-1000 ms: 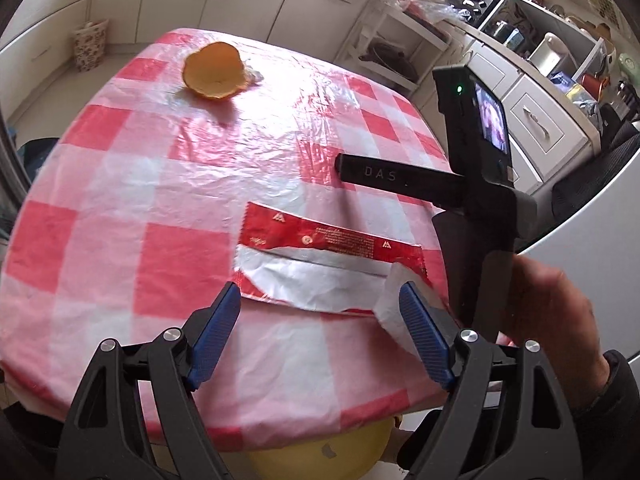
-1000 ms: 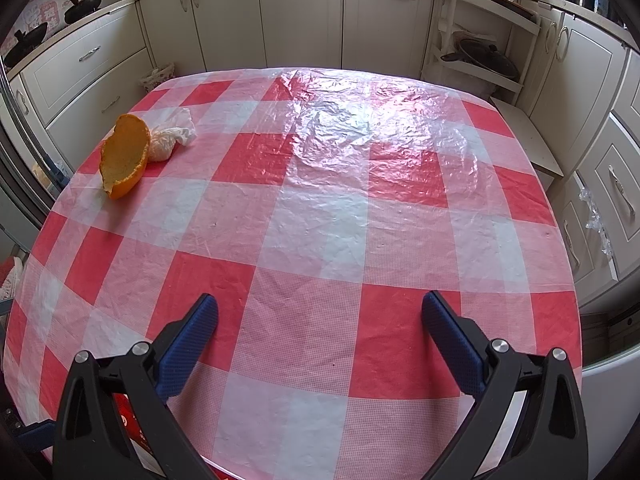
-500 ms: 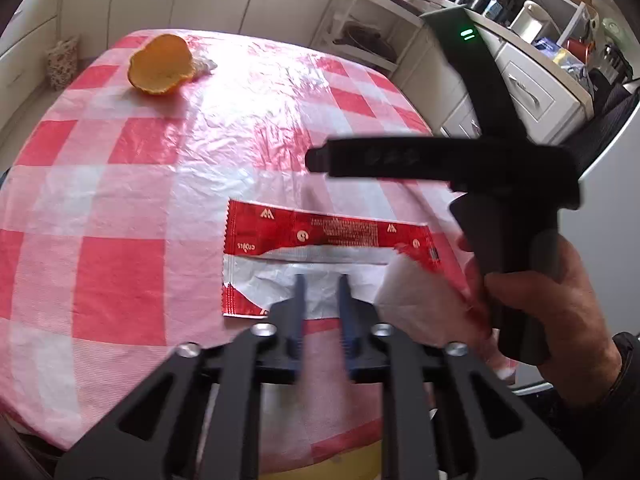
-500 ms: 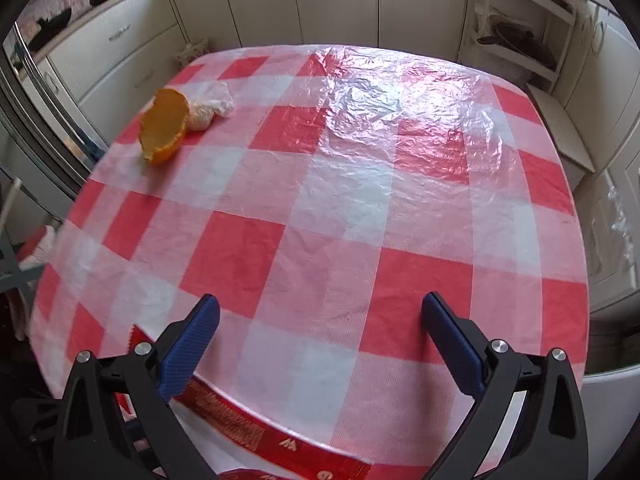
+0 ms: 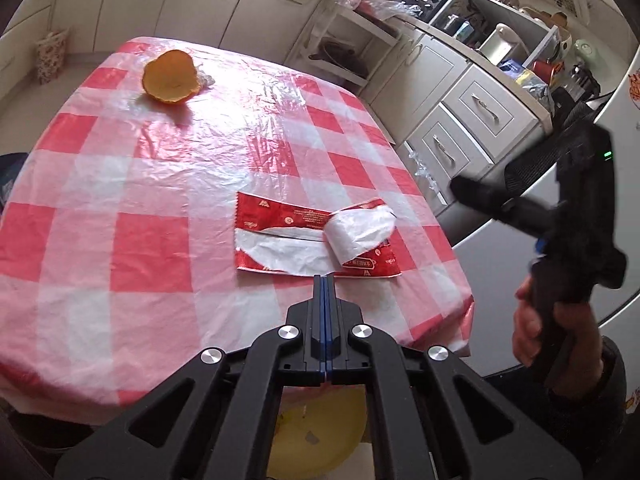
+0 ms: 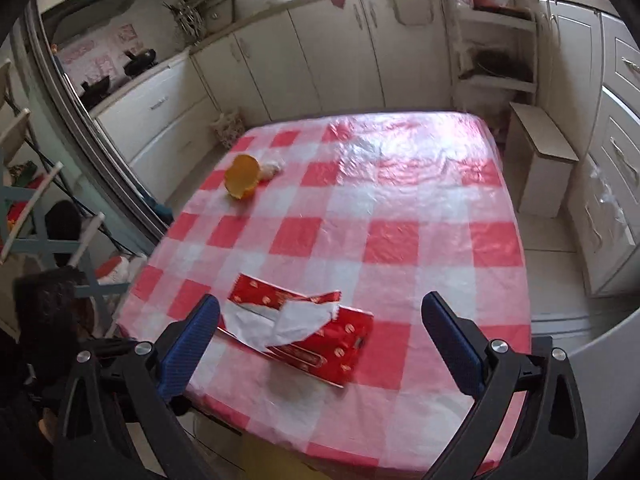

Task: Collect trash
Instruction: 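Carry the red tissue packet with the right tool and lay it on the table, then grasp the red tissue packet with the right tool and lift it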

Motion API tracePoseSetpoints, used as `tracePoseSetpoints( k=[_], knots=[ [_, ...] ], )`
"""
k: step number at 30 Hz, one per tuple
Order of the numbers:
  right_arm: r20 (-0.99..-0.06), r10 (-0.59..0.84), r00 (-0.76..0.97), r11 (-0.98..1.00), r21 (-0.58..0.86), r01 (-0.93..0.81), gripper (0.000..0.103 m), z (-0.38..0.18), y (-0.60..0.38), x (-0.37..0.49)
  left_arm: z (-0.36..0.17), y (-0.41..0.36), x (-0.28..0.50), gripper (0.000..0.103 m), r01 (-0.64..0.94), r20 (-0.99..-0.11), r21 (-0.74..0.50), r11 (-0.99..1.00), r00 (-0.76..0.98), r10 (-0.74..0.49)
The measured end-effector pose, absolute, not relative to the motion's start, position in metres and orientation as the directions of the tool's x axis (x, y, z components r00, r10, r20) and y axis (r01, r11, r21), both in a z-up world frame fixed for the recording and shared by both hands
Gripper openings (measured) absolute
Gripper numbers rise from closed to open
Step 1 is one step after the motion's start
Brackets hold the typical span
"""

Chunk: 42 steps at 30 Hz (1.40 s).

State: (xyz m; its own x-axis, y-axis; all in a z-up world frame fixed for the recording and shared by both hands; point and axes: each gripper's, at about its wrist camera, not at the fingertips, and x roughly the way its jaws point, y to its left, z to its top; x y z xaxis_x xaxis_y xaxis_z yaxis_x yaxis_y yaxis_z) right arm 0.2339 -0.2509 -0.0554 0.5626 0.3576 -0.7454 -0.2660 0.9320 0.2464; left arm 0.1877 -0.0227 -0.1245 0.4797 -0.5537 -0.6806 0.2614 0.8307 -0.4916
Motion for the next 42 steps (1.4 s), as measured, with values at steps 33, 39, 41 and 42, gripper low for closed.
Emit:
tracePoseSetpoints(
  k=[33, 39, 41, 42],
  knots=[
    [-0.822, 0.406, 0.400, 0.853, 0.183, -0.490, 0.024, -0.108, -0.181, 0.185, -0.119, 0.042, 0.165, 0.034, 0.116, -0.650, -0.543, 0.831, 0.569, -0.504],
    [-0.804, 0.345, 0.484, 0.906, 0.150, -0.397, 0.095, -0.109, -0.179, 0.219, -0.122, 0.040, 0.156, 0.036, 0.127, -0.655, -0.541, 0.832, 0.556, -0.511],
    [-0.811, 0.312, 0.495, 0.915, 0.116, -0.387, 0.095, -0.116, -0.172, 0.233, -0.125, 0.042, 0.155, 0.036, 0.119, -0.660, -0.541, 0.833, 0.554, -0.508],
    [-0.822, 0.293, 0.488, 0.920, 0.102, -0.379, 0.095, -0.123, -0.168, 0.242, -0.125, 0.043, 0.154, 0.036, 0.115, -0.662, -0.541, 0.833, 0.553, -0.506]
  ],
)
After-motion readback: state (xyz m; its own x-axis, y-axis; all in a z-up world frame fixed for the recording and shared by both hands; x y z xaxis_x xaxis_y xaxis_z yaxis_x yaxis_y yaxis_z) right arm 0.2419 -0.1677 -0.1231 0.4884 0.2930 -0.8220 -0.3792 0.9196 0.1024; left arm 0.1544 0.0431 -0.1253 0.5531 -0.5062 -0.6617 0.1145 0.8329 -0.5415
